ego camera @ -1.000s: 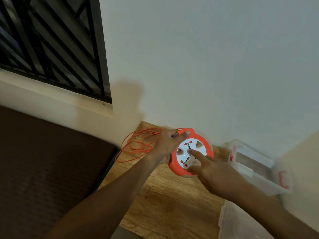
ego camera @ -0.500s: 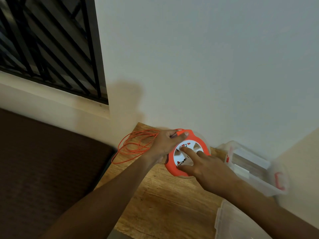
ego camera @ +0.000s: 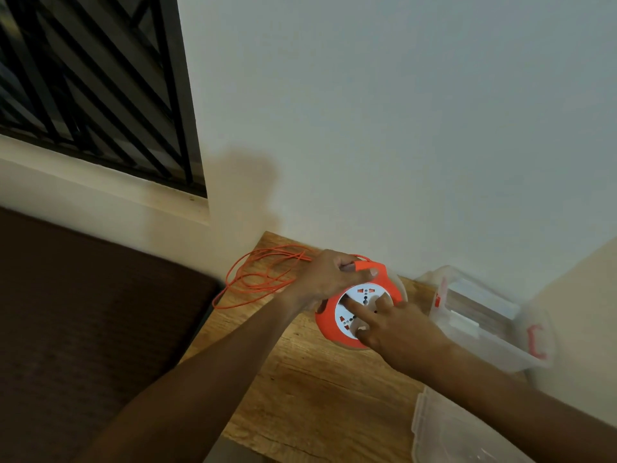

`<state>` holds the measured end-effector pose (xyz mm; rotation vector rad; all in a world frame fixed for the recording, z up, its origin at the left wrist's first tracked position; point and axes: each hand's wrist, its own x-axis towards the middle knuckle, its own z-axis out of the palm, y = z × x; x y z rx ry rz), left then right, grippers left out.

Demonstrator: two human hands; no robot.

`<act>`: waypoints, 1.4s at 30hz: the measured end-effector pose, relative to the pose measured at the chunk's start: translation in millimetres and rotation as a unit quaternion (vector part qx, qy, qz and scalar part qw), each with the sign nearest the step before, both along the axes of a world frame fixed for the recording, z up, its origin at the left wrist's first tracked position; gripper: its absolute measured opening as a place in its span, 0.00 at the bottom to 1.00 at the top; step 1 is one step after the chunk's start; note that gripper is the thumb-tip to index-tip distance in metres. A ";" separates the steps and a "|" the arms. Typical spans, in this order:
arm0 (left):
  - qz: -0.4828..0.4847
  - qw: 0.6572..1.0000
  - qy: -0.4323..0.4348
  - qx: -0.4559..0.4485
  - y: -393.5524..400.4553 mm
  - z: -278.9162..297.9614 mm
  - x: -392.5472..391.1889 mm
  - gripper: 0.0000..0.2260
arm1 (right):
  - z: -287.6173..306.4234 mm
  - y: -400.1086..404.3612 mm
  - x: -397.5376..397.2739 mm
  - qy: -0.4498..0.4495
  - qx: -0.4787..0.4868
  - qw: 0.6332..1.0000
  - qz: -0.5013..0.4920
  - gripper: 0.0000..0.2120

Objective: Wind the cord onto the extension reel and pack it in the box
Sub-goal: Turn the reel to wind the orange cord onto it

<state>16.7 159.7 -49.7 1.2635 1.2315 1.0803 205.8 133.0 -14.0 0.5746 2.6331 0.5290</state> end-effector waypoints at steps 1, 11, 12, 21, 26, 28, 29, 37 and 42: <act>-0.011 1.000 0.008 0.000 0.2 0.6 0.2 0.15 | -3.1 -0.5 -0.2 -0.004 0.002 1.000 -0.001 0.27; -0.035 0.989 0.141 0.010 -3.5 15.1 -3.0 0.23 | -2.3 -23.2 -7.6 0.020 0.032 0.999 -0.035 0.28; -0.033 0.990 0.133 0.013 -4.7 12.9 -5.1 0.25 | -2.2 -25.1 -9.4 0.021 0.036 0.998 -0.042 0.29; 0.057 0.987 -0.109 -0.105 -17.3 -26.4 -10.2 0.17 | 2.3 -12.0 -16.2 0.093 0.042 0.987 -0.125 0.41; 0.058 0.981 -0.138 -0.127 -33.0 -35.0 -17.7 0.13 | -19.1 -28.5 -21.3 0.126 -0.002 0.980 -0.155 0.48; 0.067 0.980 -0.135 -0.133 -38.2 -36.8 -20.9 0.20 | -22.2 -34.5 -26.6 0.143 -0.009 0.976 -0.165 0.44; 0.070 0.980 -0.131 -0.134 -40.6 -36.9 -23.5 0.23 | -22.7 -35.2 -28.4 0.142 -0.015 0.976 -0.162 0.41; 0.063 0.983 -0.089 -0.148 -49.8 -25.1 -44.0 0.18 | -24.6 -30.3 -19.7 0.036 -0.066 0.996 -0.057 0.23; 0.063 0.990 -0.053 -0.117 -56.1 -20.3 -50.5 0.18 | -22.6 -33.7 -33.9 0.012 -0.043 0.997 -0.059 0.20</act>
